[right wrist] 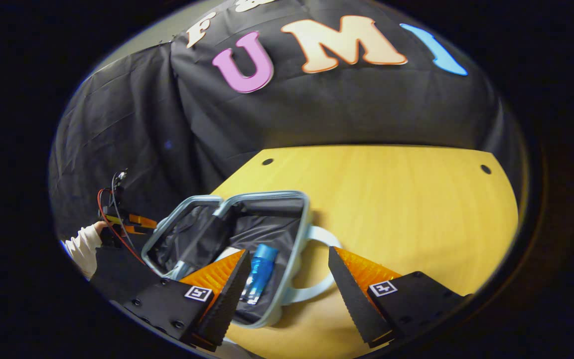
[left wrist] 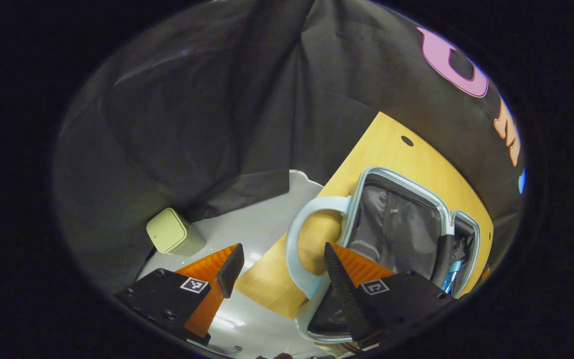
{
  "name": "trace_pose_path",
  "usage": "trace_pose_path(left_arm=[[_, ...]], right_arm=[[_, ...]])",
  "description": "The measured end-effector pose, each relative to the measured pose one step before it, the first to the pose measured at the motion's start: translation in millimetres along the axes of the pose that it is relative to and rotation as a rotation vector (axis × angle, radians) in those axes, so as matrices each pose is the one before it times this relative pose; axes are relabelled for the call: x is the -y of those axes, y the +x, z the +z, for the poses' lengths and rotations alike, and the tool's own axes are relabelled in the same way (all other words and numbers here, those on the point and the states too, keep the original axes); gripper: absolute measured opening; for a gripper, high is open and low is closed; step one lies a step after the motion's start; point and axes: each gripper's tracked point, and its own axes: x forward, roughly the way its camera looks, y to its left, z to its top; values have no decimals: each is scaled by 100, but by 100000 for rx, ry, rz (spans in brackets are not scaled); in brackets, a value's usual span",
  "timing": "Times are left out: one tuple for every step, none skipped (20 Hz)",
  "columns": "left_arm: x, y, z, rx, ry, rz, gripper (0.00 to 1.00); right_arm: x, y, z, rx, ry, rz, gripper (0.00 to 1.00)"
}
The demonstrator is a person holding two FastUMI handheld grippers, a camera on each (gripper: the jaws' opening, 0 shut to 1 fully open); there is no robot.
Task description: First open the suitcase, pack the skin care products into it, and then close the suitcase.
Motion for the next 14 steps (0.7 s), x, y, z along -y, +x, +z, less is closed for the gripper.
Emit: trace_pose_path(left_arm=[[-108, 1155, -307, -1076, -454, 505, 95], [62, 887, -200, -1007, -760, -248, 95], [48, 603, 9, -1397, -648, -1294, 95], [98, 442, -148, -1327, -454, -1170, 95], [-106, 431, -46, -832, -492, -664, 92], [-81, 482, 234, 104, -571, -603, 89], [-147, 423, 49, -462, -474, -646, 81], [-33, 97, -172, -862, -675, -554, 67], [221, 193, -206, -510, -1032, -1326, 54], [318, 73, -135, -925, -1378, -1797, 40], [391, -31, -49, 52, -1007, -1487, 29], [19, -101, 123, 151, -567, 351, 23], [109, 122, -31, 141, 549, -104, 12], [105, -237, 209, 587, 500, -25, 11]], right_arm=[[1509, -701, 222, 345, 951, -3694, 98], [1230, -640, 224, 822, 480, -3205, 98], [1250, -539, 359, 988, -265, -2972, 98], [1359, -415, 93, 1069, -915, -2760, 98], [1198, -456, -45, 567, -1045, -2801, 94], [843, -294, -167, 210, -674, -2156, 98], [748, -300, -112, -76, -198, -1602, 98], [625, -213, -327, -70, 210, -1798, 98], [399, -102, -136, 203, 672, -1076, 98], [360, -257, -170, 221, 675, -655, 98], [182, -176, -236, 137, 509, -319, 98], [122, -142, -302, -25, 377, -145, 98], [96, -182, -142, 160, 345, -29, 98], [38, -102, -102, 62, 334, -39, 98]])
